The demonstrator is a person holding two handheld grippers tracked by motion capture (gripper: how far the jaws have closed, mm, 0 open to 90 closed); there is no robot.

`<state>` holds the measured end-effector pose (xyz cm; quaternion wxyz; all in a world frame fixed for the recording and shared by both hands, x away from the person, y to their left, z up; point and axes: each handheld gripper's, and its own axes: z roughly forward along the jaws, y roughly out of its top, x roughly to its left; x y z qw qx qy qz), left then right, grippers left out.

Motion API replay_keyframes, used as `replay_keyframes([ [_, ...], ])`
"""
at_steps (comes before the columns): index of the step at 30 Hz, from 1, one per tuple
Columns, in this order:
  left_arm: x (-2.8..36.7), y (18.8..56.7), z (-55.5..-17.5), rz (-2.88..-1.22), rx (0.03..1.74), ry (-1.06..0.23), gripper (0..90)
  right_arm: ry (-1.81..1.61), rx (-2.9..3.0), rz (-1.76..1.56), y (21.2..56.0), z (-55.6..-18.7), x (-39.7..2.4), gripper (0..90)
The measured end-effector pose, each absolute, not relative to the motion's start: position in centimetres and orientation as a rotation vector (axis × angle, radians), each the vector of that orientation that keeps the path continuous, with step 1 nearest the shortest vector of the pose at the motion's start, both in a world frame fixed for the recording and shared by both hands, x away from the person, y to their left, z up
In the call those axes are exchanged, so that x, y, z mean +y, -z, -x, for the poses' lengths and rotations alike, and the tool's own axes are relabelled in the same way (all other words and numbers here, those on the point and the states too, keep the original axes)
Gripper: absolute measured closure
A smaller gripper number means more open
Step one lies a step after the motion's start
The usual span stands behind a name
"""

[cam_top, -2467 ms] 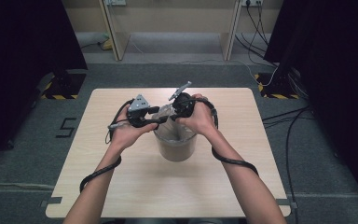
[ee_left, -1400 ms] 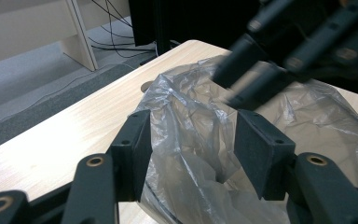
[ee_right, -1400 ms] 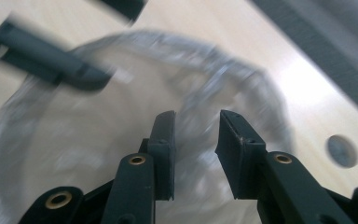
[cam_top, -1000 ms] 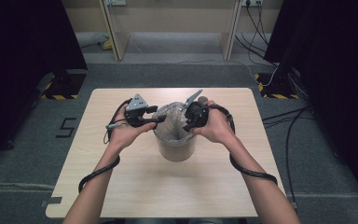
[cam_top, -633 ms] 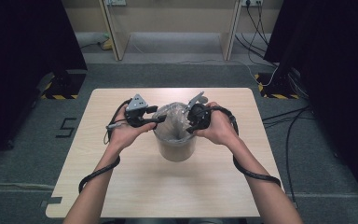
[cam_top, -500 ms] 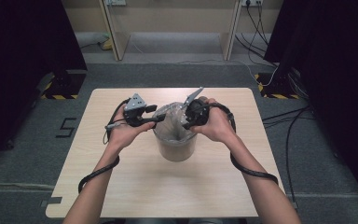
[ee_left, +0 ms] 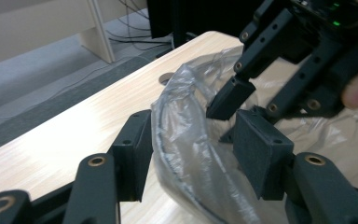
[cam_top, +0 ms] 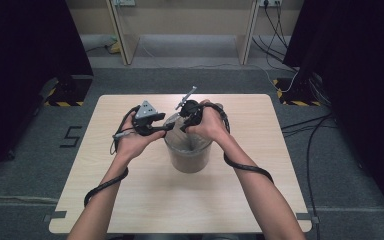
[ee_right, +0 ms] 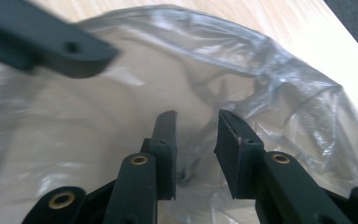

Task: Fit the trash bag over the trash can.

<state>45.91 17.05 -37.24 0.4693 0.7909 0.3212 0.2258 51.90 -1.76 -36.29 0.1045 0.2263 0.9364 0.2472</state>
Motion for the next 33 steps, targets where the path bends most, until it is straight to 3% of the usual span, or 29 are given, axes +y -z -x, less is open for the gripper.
replay_keyframes([
  [23,17.2,37.6,-46.3,-1.976,0.842,-0.588,48.4,-0.707,2.695,-0.778,36.5,-53.0,-2.8,65.2],
  [33,17.4,36.9,-45.5,-1.898,0.804,-0.586,35.9,-0.820,2.684,-0.733,34.6,-50.8,-4.0,59.7],
])
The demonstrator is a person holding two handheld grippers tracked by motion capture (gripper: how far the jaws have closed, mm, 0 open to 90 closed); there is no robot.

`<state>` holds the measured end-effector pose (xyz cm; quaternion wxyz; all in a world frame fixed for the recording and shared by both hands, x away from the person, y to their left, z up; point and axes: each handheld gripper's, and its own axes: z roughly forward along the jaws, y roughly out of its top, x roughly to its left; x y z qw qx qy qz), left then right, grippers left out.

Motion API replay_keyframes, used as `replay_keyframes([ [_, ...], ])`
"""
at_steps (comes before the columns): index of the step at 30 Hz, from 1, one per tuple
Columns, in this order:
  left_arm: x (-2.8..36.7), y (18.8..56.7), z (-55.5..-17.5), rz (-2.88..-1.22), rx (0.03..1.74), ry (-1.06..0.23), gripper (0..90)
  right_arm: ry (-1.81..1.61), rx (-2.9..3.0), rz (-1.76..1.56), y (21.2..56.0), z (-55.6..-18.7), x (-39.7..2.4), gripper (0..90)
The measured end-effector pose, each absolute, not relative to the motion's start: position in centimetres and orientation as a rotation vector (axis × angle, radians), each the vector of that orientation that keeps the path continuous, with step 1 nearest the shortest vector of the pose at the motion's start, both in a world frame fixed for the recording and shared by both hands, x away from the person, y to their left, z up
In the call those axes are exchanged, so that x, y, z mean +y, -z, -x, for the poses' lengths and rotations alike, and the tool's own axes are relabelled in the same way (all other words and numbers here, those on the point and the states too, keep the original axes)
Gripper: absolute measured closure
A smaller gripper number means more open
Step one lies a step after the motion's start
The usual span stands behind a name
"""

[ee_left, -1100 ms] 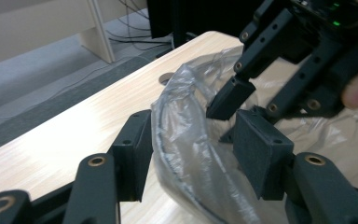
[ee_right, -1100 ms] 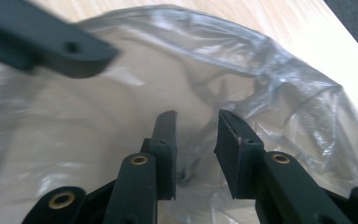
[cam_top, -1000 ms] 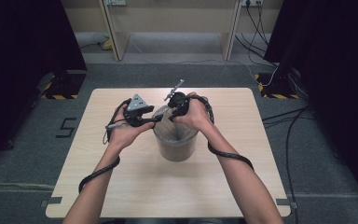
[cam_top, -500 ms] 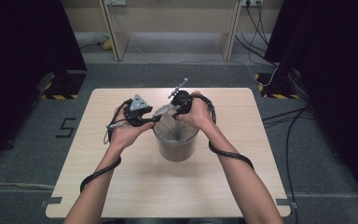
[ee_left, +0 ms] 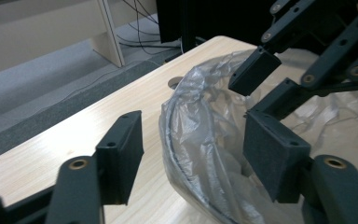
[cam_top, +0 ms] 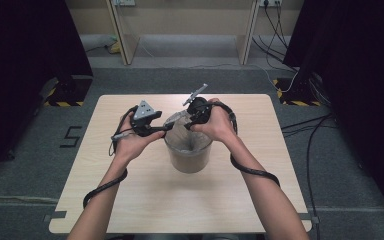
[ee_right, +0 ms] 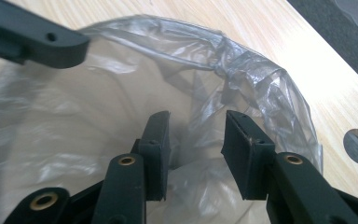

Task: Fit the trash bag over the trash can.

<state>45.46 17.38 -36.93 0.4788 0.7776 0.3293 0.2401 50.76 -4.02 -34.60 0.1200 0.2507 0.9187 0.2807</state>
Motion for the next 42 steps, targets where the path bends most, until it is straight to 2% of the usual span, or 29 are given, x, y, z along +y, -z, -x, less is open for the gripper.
replay_keyframes([
  [12,19.1,37.1,-44.2,-1.834,0.833,-0.586,29.8,-1.090,2.585,-0.843,33.6,-49.2,-8.7,53.8],
  [23,21.3,37.5,-42.9,-1.797,0.857,-0.603,29.9,-1.138,2.515,-0.869,33.5,-47.6,-11.8,52.7],
  [42,24.2,38.7,-41.3,-1.757,0.906,-0.620,30.1,-1.186,2.447,-0.992,35.5,-46.6,-16.0,52.0],
])
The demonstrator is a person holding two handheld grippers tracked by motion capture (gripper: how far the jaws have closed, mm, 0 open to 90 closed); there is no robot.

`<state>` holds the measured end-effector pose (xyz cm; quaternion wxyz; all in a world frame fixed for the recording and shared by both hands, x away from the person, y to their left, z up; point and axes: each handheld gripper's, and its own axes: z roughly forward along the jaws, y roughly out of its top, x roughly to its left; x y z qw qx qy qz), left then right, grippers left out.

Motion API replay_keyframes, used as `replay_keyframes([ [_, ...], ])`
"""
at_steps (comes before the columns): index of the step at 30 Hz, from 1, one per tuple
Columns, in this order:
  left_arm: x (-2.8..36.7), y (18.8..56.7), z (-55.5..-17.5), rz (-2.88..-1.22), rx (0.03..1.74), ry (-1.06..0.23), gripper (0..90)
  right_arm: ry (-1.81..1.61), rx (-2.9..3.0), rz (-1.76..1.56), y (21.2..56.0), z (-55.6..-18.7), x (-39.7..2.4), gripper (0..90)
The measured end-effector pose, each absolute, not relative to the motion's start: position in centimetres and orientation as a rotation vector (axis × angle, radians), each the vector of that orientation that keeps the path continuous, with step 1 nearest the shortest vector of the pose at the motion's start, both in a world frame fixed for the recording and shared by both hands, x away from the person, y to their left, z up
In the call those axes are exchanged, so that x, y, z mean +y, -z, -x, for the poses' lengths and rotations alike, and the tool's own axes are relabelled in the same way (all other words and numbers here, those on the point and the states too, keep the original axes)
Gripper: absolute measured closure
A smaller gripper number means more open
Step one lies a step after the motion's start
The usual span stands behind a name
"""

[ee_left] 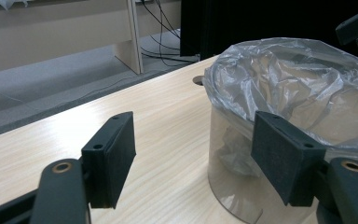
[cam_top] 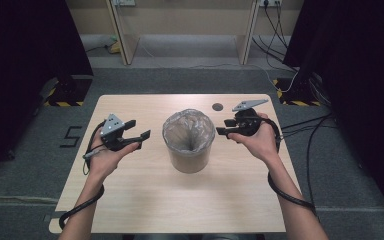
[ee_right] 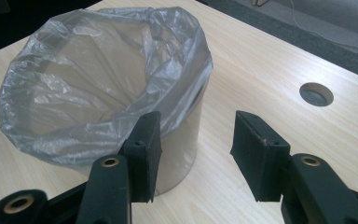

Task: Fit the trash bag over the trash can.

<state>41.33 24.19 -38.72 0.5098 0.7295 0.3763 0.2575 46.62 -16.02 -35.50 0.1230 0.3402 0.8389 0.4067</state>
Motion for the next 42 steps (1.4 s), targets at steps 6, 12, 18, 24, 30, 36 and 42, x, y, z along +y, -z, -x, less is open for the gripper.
replay_keyframes([
  [6,24.9,39.2,-40.9,-1.752,0.925,-0.633,30.1,-1.186,2.434,-1.010,36.0,-46.2,-16.9,51.9],
  [12,25.7,39.6,-40.1,-1.734,0.939,-0.647,30.2,-1.201,2.398,-1.032,36.6,-45.4,-18.1,51.8],
  [18,26.4,40.1,-39.2,-1.725,0.951,-0.657,30.2,-1.203,2.358,-1.074,37.8,-44.3,-19.8,51.0],
  [24,27.0,41.1,-38.3,-1.713,0.973,-0.666,30.1,-1.200,2.332,-1.118,39.4,-43.2,-21.3,49.6],
  [30,27.4,42.1,-37.4,-1.709,0.990,-0.666,30.1,-1.205,2.312,-1.163,41.0,-42.1,-22.7,49.2],
  [36,27.8,43.0,-36.6,-1.696,0.998,-0.671,30.2,-1.191,2.289,-1.180,42.1,-41.5,-23.7,49.1],
  [42,28.6,44.5,-35.9,-1.706,1.024,-0.674,30.1,-1.157,2.268,-1.196,43.1,-40.8,-24.6,48.7],
])
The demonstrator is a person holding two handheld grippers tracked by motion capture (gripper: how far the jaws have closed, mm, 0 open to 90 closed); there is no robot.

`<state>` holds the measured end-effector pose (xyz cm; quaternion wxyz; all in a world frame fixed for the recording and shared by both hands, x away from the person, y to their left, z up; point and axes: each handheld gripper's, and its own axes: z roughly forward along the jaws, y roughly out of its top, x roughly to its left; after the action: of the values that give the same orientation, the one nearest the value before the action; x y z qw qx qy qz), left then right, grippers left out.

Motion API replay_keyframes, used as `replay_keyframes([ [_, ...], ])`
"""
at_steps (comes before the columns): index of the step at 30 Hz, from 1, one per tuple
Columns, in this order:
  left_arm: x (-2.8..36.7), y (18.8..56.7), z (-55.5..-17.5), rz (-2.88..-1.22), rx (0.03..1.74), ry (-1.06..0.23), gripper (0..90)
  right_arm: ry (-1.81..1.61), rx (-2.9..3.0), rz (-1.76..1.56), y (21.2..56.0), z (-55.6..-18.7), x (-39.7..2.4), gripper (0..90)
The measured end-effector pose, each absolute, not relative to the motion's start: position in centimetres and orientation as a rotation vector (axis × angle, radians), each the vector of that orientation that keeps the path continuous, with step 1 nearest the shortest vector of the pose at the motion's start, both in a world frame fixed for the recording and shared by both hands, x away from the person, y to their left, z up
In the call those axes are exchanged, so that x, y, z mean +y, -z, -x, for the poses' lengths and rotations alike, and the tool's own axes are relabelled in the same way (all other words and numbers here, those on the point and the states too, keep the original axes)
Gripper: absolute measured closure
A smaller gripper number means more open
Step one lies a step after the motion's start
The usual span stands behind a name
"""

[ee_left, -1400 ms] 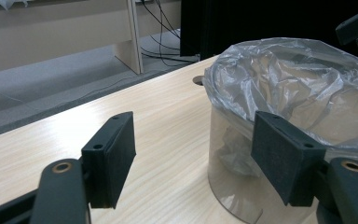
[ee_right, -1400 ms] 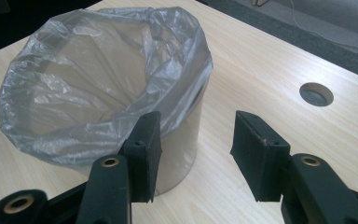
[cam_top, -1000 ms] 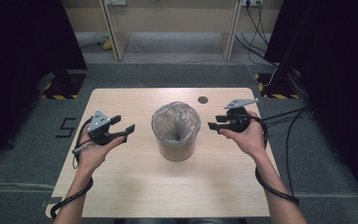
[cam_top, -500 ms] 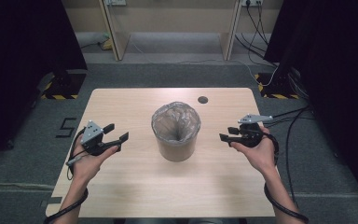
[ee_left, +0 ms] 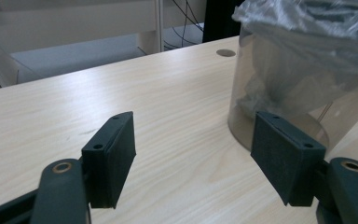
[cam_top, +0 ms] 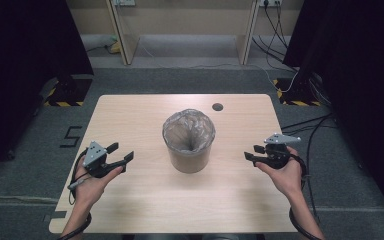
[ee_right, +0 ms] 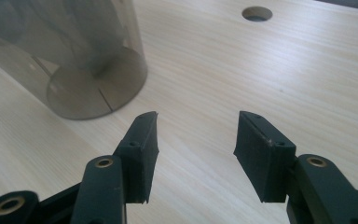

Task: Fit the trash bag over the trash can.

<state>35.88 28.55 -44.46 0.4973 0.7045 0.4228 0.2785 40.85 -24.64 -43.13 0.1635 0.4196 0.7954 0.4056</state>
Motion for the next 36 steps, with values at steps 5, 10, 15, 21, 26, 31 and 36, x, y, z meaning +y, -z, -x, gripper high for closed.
replay_keyframes([
  [5,29.0,45.7,-35.5,-1.714,1.043,-0.676,30.1,-1.157,2.251,-1.219,44.1,-40.4,-25.3,48.7],
  [10,29.0,46.8,-35.1,-1.733,1.041,-0.667,30.2,-1.158,2.226,-1.240,45.1,-39.9,-25.9,48.7],
  [15,29.3,47.5,-35.0,-1.728,1.052,-0.674,30.1,-1.156,2.204,-1.253,45.6,-39.5,-26.4,48.7],
  [21,29.7,48.7,-34.7,-1.731,1.076,-0.676,30.2,-1.151,2.183,-1.276,46.5,-39.1,-26.9,48.5],
  [26,30.1,49.6,-34.5,-1.729,1.098,-0.676,30.1,-1.126,2.173,-1.297,47.9,-38.6,-27.3,48.4],
  [31,30.5,50.1,-34.5,-1.724,1.112,-0.682,30.1,-1.130,2.159,-1.299,48.4,-38.5,-27.4,48.2],
  [36,30.7,50.5,-34.5,-1.718,1.127,-0.681,30.1,-1.126,2.148,-1.306,48.9,-38.4,-27.6,48.1],
])
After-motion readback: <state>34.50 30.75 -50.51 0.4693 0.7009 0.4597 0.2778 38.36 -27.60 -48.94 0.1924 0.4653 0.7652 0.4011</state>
